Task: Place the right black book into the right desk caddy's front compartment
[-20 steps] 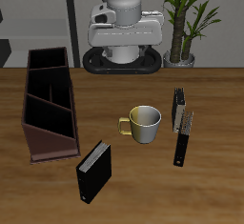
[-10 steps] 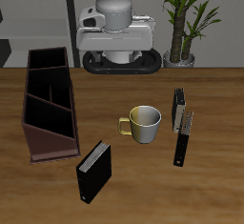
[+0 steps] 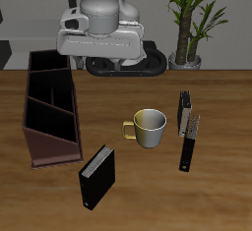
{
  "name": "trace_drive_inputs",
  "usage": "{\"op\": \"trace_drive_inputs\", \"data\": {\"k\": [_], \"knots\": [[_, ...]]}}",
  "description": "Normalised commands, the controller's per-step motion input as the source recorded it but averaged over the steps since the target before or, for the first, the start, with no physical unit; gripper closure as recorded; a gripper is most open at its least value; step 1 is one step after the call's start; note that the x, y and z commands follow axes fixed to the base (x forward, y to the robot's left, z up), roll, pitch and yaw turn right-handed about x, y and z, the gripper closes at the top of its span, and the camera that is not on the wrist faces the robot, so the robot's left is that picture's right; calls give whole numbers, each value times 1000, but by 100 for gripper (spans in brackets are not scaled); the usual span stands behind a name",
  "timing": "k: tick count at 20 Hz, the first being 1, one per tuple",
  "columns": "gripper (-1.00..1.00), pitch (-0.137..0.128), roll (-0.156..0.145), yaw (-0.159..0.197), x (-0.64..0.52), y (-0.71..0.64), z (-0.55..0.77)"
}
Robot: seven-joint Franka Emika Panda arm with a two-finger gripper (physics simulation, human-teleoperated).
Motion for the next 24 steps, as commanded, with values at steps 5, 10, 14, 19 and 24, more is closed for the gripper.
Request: {"op": "trace_drive_inputs", "data": {"k": [5, 10, 14, 19, 24], "knots": [[-100, -7, 36, 85, 322, -84, -75], [-100, -43, 33, -24, 301, -182, -33], [-100, -27, 52, -98, 318, -26, -118], [-100, -72, 4, -42, 341, -194, -99], [-100, -46, 18, -46, 339, -263, -219]]}}
